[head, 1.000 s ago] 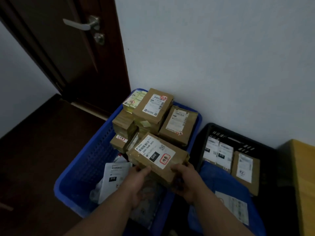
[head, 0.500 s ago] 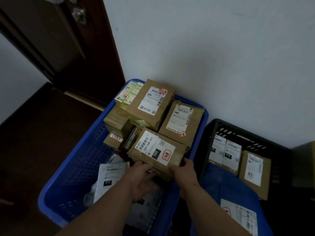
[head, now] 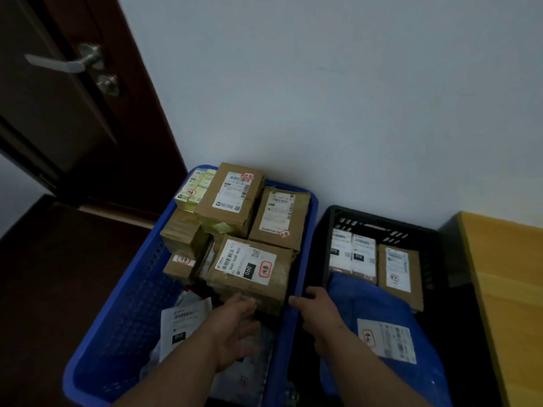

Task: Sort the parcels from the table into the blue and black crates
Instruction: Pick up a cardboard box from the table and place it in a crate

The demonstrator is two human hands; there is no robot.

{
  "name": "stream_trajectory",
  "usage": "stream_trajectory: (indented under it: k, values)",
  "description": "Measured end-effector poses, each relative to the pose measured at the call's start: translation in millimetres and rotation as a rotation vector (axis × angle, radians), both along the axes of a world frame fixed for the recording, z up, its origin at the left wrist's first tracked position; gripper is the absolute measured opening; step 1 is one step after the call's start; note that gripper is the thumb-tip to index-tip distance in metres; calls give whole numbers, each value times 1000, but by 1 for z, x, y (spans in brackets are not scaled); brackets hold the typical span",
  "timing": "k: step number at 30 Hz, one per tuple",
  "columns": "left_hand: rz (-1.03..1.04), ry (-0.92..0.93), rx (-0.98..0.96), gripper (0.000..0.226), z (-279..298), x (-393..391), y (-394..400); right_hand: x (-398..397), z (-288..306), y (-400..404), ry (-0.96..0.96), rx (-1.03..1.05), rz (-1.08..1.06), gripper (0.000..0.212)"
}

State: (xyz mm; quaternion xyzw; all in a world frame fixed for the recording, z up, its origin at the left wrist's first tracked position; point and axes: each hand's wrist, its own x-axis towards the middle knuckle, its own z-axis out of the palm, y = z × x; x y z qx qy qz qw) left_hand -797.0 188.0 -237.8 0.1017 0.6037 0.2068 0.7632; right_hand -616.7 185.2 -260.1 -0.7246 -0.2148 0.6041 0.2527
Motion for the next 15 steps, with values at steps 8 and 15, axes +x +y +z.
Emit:
stream_trajectory:
  k: [8, 15]
  values:
    - [-320, 151, 202, 47, 35, 59, -40, 37, 43, -87, -59, 18, -125, 42]
    - [-531, 222, 412, 21, 70, 182, -85, 141, 82, -166, -128, 112, -334, 27]
